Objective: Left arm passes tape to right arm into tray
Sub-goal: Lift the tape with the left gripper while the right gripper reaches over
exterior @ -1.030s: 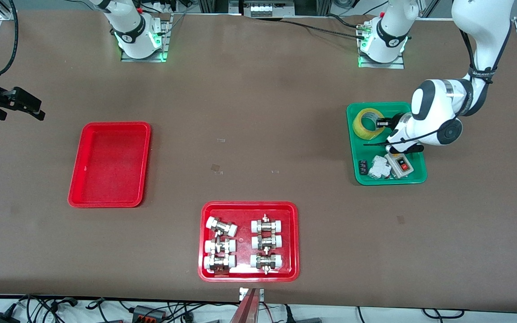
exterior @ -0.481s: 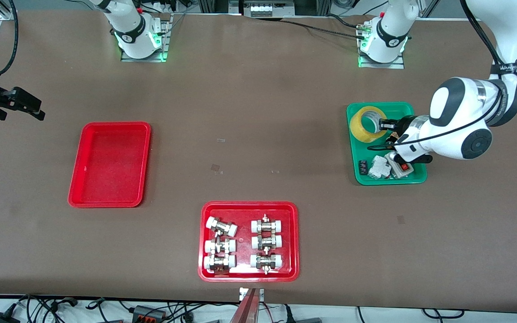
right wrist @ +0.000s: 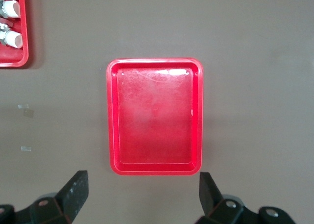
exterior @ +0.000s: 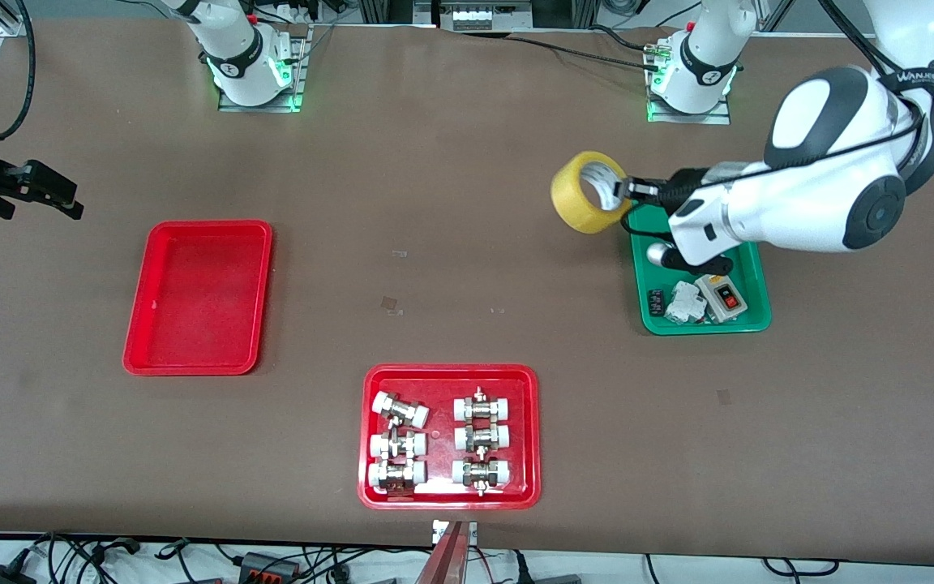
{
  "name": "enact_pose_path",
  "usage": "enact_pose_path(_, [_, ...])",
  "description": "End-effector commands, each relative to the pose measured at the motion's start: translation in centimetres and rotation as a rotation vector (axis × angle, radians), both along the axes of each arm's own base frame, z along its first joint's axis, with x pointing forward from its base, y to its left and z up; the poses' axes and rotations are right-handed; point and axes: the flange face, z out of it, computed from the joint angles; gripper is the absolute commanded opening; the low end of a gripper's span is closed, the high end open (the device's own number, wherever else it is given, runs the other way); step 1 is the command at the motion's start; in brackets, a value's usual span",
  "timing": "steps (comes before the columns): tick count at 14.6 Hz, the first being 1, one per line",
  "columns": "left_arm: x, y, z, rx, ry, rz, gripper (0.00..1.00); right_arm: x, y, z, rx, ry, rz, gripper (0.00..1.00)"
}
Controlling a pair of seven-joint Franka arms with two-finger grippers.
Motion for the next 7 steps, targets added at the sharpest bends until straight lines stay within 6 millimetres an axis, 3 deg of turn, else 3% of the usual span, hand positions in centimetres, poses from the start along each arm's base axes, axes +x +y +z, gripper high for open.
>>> enact_pose_path(1, [-0.8, -3.5, 3.4, -0.133, 0.029, -0.010, 0.01, 1.1, 0.6, -1.9, 0.019, 0.039, 0.009, 1.00])
enact_pose_path(4, [-2.4, -7.9, 3.5, -0.164, 0.034, -0.048, 0.01, 3.2, 4.7, -6.7, 0.018, 0.115, 0.082, 1.00])
enact_pose_path(5, [-2.5, -8.8, 3.7, -0.172, 0.016, -0.040, 0.01, 3.5, 6.8, -6.7, 0.018, 0.120, 0.108, 1.00])
enact_pose_path(7, [-2.4, -9.9, 4.1, -0.203, 0.049, 0.022, 0.00, 3.4, 8.5, -6.4, 0.085, 0.115, 0.109, 1.00])
